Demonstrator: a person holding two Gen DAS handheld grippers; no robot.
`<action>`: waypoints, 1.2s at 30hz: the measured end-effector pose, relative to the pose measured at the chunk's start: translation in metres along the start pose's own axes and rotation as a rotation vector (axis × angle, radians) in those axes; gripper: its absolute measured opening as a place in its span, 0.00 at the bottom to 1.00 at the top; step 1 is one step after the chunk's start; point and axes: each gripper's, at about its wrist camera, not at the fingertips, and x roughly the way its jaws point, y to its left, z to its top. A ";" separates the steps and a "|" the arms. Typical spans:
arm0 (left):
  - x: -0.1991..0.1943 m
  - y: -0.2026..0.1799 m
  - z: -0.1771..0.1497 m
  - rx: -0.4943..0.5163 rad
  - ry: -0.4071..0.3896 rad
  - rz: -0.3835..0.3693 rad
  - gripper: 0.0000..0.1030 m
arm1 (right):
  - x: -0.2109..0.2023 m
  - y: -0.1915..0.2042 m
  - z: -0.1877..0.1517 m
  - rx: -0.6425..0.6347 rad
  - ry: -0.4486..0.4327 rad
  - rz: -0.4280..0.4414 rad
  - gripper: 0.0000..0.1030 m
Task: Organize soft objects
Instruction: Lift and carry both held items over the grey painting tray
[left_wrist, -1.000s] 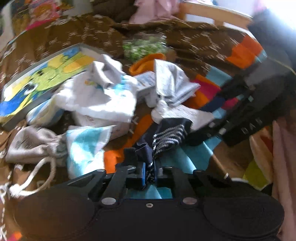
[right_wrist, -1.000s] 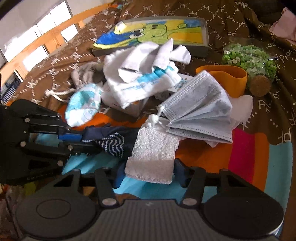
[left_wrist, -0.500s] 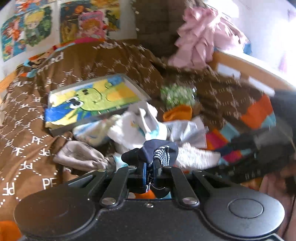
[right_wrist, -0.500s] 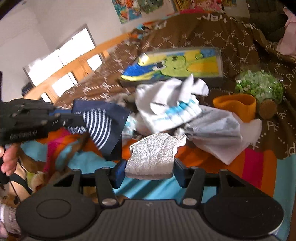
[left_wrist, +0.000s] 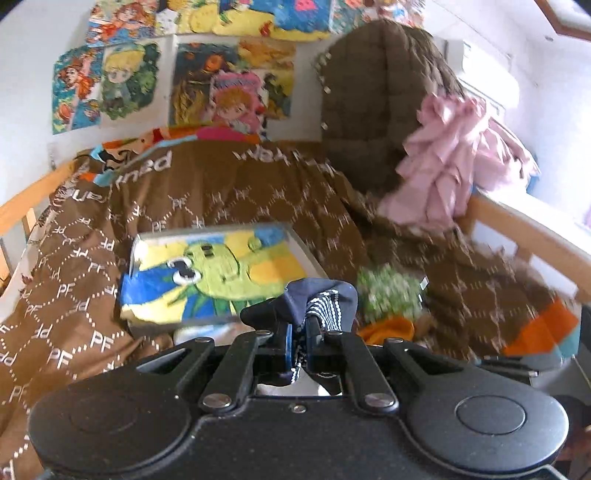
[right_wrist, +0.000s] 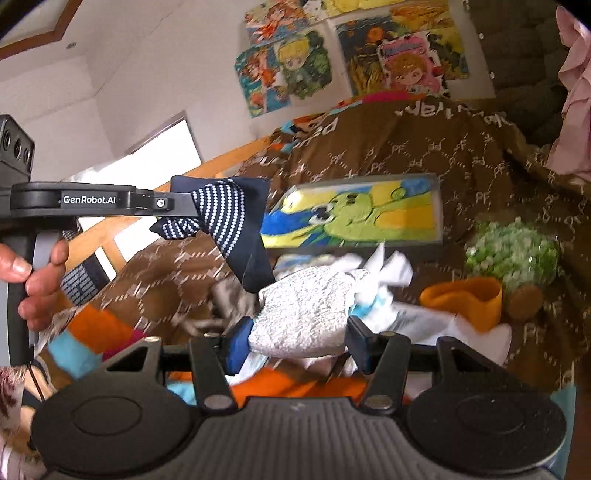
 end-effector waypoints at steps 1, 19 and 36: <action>0.006 0.001 0.005 -0.009 -0.014 0.008 0.06 | 0.004 -0.003 0.007 -0.006 -0.013 -0.013 0.57; 0.178 0.044 0.051 -0.141 -0.081 0.124 0.06 | 0.156 -0.096 0.089 0.097 -0.170 -0.099 0.57; 0.289 0.083 0.015 -0.291 0.071 0.161 0.06 | 0.234 -0.132 0.074 0.117 -0.054 -0.159 0.57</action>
